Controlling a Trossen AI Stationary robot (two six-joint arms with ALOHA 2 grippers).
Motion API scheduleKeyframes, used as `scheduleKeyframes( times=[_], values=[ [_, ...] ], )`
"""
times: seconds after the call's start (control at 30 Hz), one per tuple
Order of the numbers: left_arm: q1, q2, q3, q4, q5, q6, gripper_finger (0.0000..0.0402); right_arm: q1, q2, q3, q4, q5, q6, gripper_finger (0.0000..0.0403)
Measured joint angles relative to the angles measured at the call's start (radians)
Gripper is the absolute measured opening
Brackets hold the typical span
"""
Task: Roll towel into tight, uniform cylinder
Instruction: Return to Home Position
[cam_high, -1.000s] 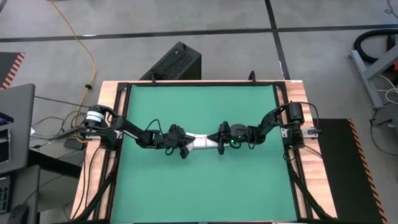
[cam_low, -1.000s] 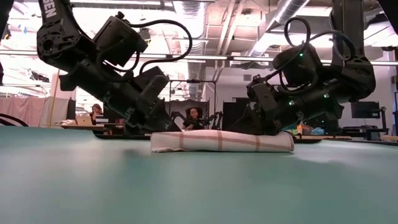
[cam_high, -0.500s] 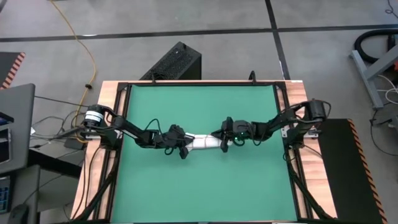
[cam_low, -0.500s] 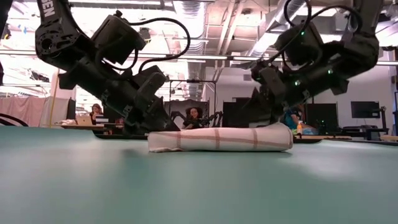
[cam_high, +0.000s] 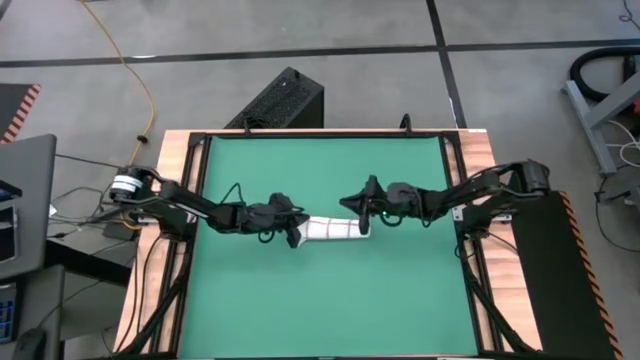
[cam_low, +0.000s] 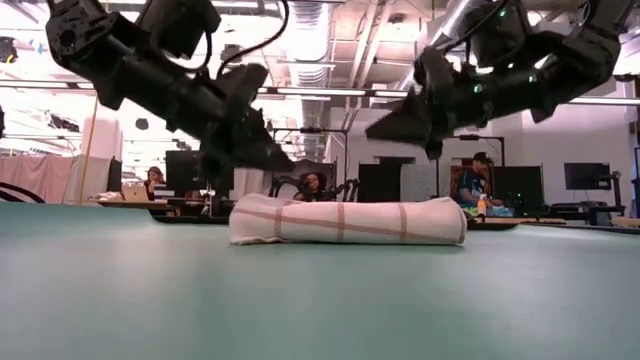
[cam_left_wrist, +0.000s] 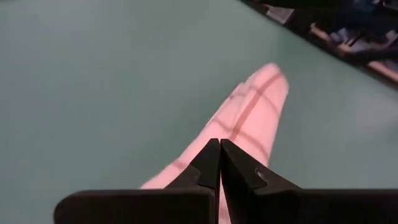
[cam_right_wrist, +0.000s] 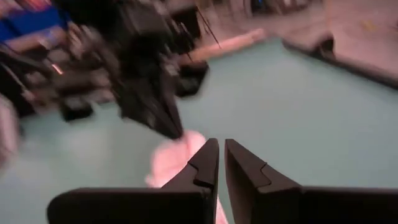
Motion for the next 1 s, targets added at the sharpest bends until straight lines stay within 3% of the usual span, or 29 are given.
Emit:
scheduleKeyframes(
  times=[0.1,0.23,0.37,0.6,0.77,1.0],
  values=[
    [0.012,-0.055,0.000,0.000,0.012,0.000,0.0000,0.000,-0.063,0.000,0.052,-0.039,0.000,0.0050],
    [0.043,-0.218,0.001,0.004,0.071,0.075,0.0000,-0.001,-0.219,0.002,0.060,-0.086,-0.021,0.0050],
    [0.090,-0.455,0.003,-0.100,0.144,0.192,0.0000,-0.013,-0.426,0.002,-0.130,-0.121,-0.067,0.0050],
    [0.154,-0.805,-0.011,-0.461,0.150,0.290,0.0000,-0.028,-0.737,0.002,-0.481,-0.094,-0.156,0.0050],
    [0.190,-0.979,-0.149,-0.452,0.150,0.225,0.0000,-0.039,-0.934,-0.006,-0.746,-0.026,-0.150,0.0050],
    [0.198,-1.126,-0.359,-0.357,0.151,0.097,0.0000,-0.039,-1.197,-0.185,-0.752,0.031,-0.036,0.0050]
  ],
)
